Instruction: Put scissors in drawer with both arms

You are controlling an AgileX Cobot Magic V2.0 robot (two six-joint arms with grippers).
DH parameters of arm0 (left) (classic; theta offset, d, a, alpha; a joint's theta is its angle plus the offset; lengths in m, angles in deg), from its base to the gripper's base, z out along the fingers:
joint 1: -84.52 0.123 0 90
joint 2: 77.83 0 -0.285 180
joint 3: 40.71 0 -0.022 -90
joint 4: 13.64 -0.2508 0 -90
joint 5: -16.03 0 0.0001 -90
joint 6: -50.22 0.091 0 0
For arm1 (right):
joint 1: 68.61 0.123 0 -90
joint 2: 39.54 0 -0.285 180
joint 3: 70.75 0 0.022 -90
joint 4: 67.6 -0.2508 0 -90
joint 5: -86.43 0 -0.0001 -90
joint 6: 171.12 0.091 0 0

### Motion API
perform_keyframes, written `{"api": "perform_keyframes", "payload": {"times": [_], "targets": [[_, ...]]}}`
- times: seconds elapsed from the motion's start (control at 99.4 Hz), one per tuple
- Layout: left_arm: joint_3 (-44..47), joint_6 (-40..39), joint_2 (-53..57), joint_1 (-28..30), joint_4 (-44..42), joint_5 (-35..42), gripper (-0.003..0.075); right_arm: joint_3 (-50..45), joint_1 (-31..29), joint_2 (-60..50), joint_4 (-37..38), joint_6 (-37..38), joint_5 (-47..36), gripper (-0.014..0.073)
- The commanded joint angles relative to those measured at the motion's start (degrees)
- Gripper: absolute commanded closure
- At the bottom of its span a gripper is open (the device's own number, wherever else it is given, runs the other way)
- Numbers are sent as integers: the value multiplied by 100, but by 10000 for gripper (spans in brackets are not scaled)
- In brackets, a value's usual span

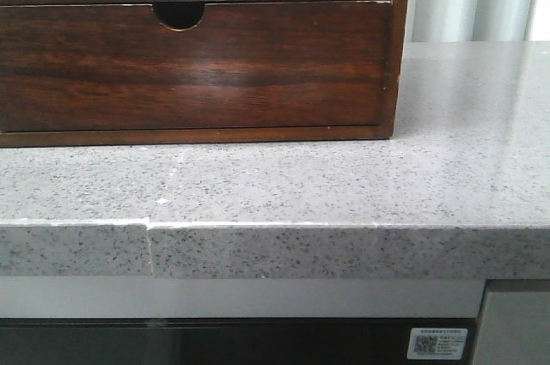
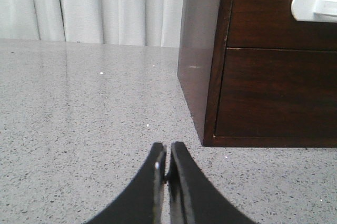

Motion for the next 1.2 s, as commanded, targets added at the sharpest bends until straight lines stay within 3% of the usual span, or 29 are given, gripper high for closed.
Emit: {"api": "perform_keyframes", "payload": {"times": [0.0,0.724,0.875,1.006,1.187], "targets": [[206,-52,178,6,53,456,741,-107,-2,-115,43,8,-434,662],[206,-52,178,6,53,469,741,-107,-2,-115,43,8,-491,662],[169,-52,178,6,53,905,741,-36,-2,-115,-75,8,-544,662],[-162,-52,178,6,113,1048,741,424,-2,-115,-318,8,-26,662],[-1103,-52,27,6,494,525,741,1512,-2,107,-211,8,1028,662]]}}
